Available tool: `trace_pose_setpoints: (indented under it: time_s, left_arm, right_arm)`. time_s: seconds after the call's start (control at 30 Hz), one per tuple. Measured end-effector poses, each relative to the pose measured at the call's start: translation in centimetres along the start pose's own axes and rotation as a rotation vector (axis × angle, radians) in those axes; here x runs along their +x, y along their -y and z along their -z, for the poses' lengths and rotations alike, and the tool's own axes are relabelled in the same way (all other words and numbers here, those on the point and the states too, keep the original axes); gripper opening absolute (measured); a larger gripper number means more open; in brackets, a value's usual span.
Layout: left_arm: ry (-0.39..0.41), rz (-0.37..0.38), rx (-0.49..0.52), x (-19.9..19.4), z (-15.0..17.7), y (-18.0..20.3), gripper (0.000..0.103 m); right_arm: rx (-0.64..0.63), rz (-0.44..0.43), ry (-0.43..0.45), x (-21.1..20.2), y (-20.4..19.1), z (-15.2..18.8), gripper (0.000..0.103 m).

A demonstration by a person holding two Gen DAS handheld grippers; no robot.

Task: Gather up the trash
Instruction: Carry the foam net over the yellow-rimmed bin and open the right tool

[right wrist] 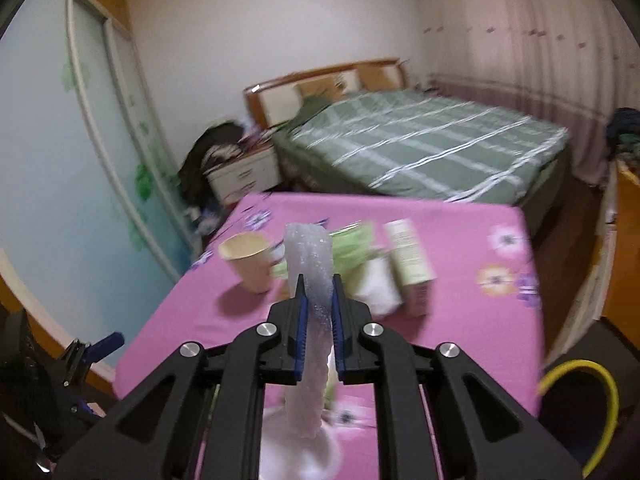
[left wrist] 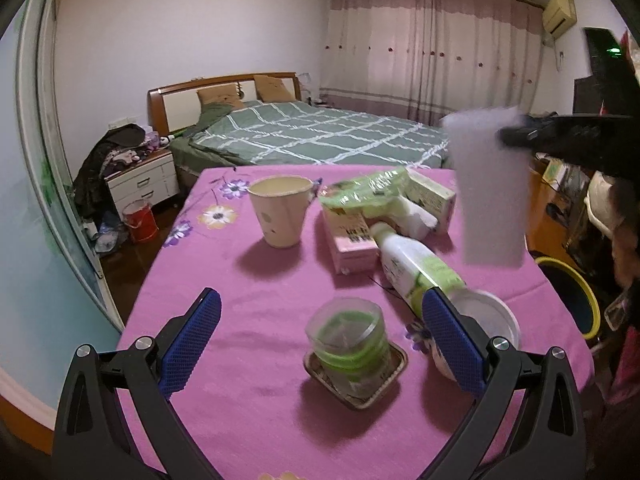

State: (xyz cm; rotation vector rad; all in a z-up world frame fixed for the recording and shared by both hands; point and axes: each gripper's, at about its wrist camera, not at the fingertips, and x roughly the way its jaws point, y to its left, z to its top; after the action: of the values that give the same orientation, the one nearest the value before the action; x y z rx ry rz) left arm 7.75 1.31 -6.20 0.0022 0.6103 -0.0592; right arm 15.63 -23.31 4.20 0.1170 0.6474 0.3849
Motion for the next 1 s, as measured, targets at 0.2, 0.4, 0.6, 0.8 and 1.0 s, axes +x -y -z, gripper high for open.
trace_pose_setpoints:
  time_s: [0.2, 0.4, 0.6, 0.8, 1.0]
  left_arm:
    - [-0.033, 0.025, 0.001, 1.5, 1.2, 1.0, 0.099]
    - [-0.070, 0.058, -0.010, 3.5, 2.2, 1.9, 0.099]
    - [-0.045, 0.067, 0.017, 2.9, 1.9, 3.5, 0.099]
    - [-0.005, 0.059, 0.076, 1.1, 1.3, 5.0, 0.099]
    - [-0.034, 0.048, 0.051, 1.8, 1.3, 4.1, 0.099]
  right_arm:
    - [0.113, 0.190, 0.050, -5.0, 7.8, 3.2, 0.011]
    - [0.238, 0.427, 0.053, -7.8, 15.9, 7.6, 0.011]
    - [0.323, 0.569, -0.001, -6.8, 21.9, 11.5, 0.012]
    - [0.350, 0.624, -0.074, -4.1, 25.0, 13.8, 0.030]
    - [0.354, 0.624, -0.065, -4.0, 24.6, 13.9, 0.049]
